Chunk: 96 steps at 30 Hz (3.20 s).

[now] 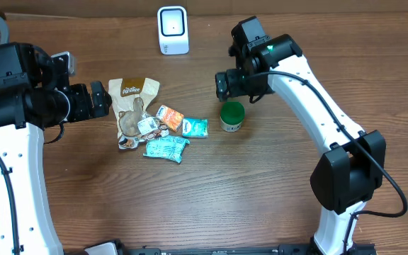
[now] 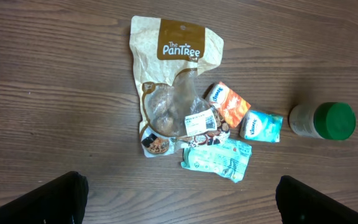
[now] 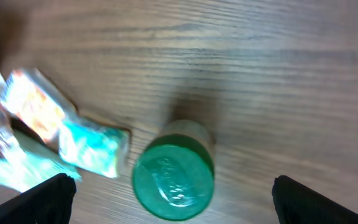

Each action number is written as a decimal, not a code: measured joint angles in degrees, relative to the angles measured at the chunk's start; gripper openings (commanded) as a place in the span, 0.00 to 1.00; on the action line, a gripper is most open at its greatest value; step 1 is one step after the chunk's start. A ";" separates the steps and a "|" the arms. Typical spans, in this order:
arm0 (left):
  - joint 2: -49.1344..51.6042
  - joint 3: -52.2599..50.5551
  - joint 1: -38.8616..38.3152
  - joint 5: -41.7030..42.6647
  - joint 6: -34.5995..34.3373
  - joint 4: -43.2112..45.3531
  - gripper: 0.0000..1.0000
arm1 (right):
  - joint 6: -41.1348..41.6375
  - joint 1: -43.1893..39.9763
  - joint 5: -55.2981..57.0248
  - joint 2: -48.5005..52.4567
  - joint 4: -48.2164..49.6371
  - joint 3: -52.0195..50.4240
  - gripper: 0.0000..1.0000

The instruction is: Scan the item barcode

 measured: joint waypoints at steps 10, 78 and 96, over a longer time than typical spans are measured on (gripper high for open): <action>0.00 0.00 0.00 -0.02 0.00 0.00 1.00 | -21.42 0.13 0.37 0.68 -1.07 -2.36 1.00; 0.00 0.00 0.00 -0.02 0.00 0.00 0.99 | 1.86 1.16 -3.78 4.26 2.21 -4.48 0.93; 0.00 0.00 0.00 -0.02 0.00 0.00 1.00 | -1.68 2.29 4.44 4.26 5.07 -9.66 0.59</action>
